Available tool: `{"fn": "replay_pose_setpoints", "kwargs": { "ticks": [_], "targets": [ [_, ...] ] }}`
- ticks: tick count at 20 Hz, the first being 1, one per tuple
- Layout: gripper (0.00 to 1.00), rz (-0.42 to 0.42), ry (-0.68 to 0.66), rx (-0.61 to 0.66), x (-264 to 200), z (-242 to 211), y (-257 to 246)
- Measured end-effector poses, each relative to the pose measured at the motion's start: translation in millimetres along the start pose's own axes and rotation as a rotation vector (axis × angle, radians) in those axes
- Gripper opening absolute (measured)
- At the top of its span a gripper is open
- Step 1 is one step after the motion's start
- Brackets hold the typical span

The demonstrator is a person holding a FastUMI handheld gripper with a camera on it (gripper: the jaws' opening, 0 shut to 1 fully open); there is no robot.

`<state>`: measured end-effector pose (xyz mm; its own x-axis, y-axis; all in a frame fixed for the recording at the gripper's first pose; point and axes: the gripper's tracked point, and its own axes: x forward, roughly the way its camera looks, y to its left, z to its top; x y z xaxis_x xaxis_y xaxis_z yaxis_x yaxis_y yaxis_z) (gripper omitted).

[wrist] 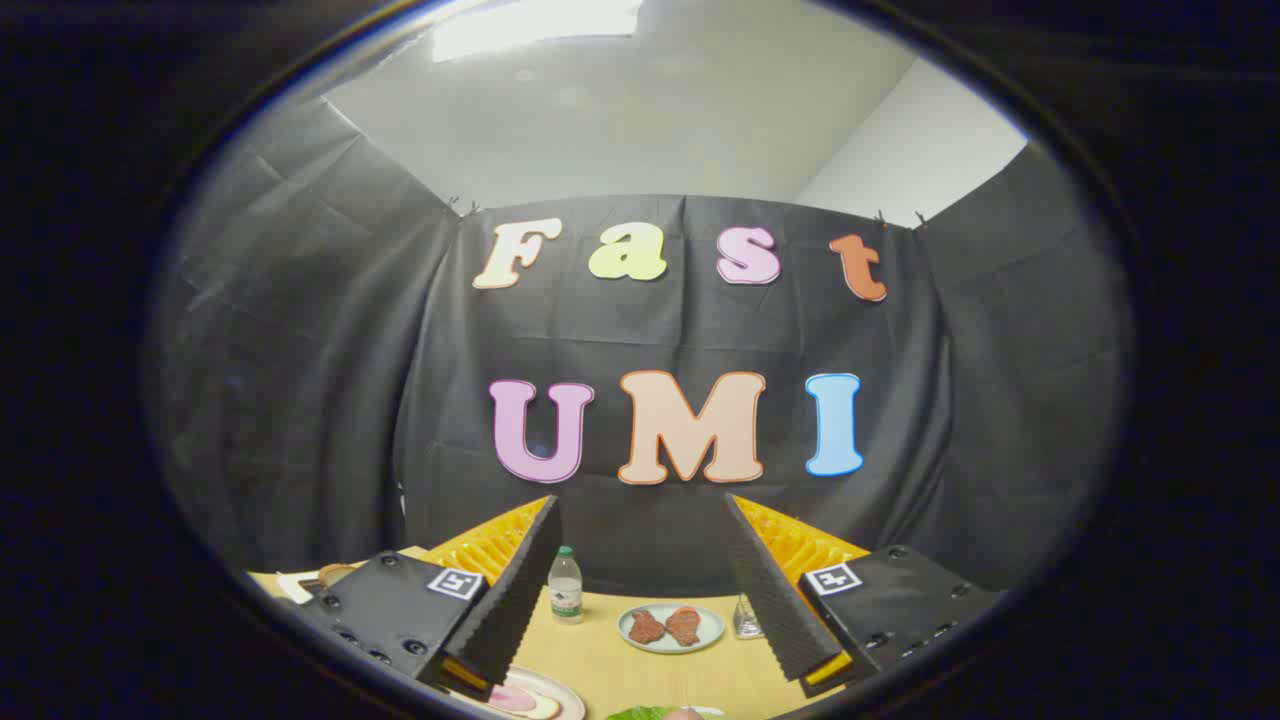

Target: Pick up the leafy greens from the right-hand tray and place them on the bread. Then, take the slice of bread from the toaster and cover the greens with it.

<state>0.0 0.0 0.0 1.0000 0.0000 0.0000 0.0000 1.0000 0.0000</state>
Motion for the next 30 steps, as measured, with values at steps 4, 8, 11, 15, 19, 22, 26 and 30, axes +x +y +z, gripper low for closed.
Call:
{"fn": "replay_pose_setpoints", "kwargs": {
  "ticks": [4,8,11,15,19,22,26,30],
  "targets": [
    [1.0,-0.007,0.009,0.017,8.1,-2.1,-1.6],
    [1.0,0.007,0.001,0.001,13.9,-0.9,1.9],
    [1.0,0.015,0.007,0.006,16.3,-3.6,3.1],
    [1.0,0.009,0.015,-0.007,18.8,-6.9,-3.4],
    [1.0,0.01,0.017,0.004,20.8,-8.7,-6.1],
    [1.0,0.01,0.008,-0.006,23.6,-8.7,-10.4],
    [1.0,0.026,0.018,-0.017,29.5,-14.8,-14.9],
    [1.0,0.046,0.029,-0.03,34.0,-23.3,-20.9]
  ]
}}
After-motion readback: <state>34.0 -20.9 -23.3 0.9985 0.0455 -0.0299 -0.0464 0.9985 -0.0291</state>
